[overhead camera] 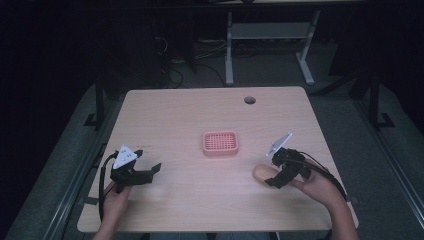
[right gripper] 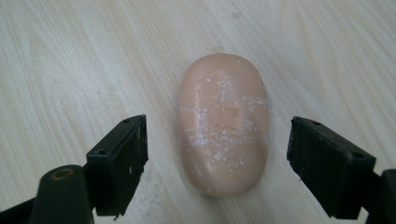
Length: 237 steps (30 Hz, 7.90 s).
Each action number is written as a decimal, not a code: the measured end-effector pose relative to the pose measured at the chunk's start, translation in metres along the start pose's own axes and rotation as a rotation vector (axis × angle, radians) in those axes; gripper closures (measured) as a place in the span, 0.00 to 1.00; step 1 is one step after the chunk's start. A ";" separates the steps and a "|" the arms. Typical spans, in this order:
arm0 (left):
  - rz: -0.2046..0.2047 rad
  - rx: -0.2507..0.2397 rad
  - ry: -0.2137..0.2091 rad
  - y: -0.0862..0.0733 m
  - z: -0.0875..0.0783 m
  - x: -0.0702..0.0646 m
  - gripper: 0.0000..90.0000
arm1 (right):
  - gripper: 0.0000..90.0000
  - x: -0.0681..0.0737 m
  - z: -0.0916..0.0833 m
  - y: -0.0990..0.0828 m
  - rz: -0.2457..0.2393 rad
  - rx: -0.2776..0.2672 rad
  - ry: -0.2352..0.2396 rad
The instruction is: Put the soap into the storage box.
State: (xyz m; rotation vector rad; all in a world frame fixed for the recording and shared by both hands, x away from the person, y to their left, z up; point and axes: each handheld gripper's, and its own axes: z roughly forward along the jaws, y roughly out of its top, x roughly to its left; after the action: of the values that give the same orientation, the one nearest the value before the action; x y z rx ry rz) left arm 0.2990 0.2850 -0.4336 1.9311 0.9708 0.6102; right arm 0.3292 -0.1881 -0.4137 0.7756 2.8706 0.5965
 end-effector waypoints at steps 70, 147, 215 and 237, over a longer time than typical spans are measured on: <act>-0.008 0.000 0.002 0.000 -0.001 0.001 0.16 | 0.35 -0.016 0.028 0.053 -0.124 0.147 0.060; -0.020 -0.008 0.008 0.000 -0.002 0.003 0.16 | 0.35 -0.033 0.044 0.184 -0.275 0.150 0.121; -0.020 -0.013 0.010 0.000 -0.003 0.004 0.16 | 0.35 -0.053 0.089 0.211 -0.251 0.229 0.142; -0.020 -0.013 0.012 0.000 -0.003 0.003 0.16 | 0.38 -0.056 0.083 0.212 -0.238 0.196 0.153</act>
State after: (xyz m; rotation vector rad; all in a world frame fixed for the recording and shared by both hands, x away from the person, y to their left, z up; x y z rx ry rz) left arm 0.2989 0.2893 -0.4317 1.9060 0.9901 0.6159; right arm 0.4923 -0.0202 -0.4048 0.4137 3.1334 0.3639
